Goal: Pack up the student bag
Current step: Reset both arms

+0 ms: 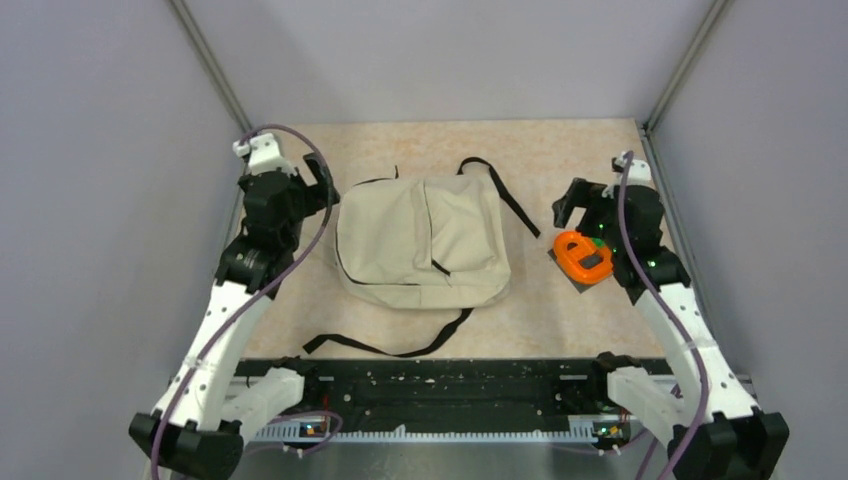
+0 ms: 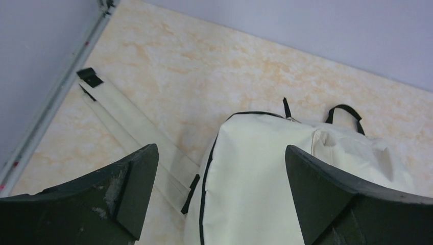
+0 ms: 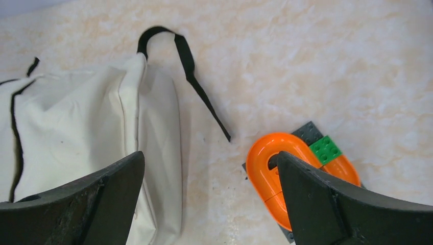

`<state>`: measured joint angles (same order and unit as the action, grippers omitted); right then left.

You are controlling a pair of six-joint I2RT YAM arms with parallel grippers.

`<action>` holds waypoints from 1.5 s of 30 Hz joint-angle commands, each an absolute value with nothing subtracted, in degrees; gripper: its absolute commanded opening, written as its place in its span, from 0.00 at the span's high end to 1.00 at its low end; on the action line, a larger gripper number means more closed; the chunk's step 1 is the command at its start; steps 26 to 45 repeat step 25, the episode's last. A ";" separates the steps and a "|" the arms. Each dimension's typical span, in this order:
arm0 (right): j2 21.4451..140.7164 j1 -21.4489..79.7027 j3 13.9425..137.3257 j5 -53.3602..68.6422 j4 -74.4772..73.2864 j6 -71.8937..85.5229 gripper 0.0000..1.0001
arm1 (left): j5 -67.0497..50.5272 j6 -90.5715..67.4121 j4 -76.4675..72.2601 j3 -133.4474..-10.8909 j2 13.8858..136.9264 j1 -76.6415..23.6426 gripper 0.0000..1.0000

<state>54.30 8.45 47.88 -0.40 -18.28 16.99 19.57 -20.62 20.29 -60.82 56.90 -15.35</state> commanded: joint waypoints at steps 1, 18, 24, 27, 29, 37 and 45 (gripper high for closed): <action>45.83 8.26 48.42 -6.54 -11.97 12.90 0.01 | 25.76 -17.35 28.62 -65.23 49.68 -15.29 0.02; 29.35 8.43 32.32 -9.84 -1.04 10.78 0.01 | 27.20 -15.60 29.62 -51.86 32.62 -15.29 0.01; 29.36 8.46 32.70 -10.10 -1.56 10.68 0.01 | 27.68 -15.75 30.17 -52.03 33.22 -15.29 0.02; 29.31 8.42 32.70 -10.12 -1.58 10.74 0.01 | 27.49 -15.81 30.27 -52.04 33.22 -15.29 0.02; 29.31 8.42 32.70 -10.12 -1.58 10.74 0.01 | 27.49 -15.81 30.27 -52.04 33.22 -15.29 0.02; 29.31 8.42 32.70 -10.12 -1.58 10.74 0.01 | 27.49 -15.81 30.27 -52.04 33.22 -15.29 0.02; 29.31 8.42 32.70 -10.12 -1.58 10.74 0.01 | 27.49 -15.81 30.27 -52.04 33.22 -15.29 0.02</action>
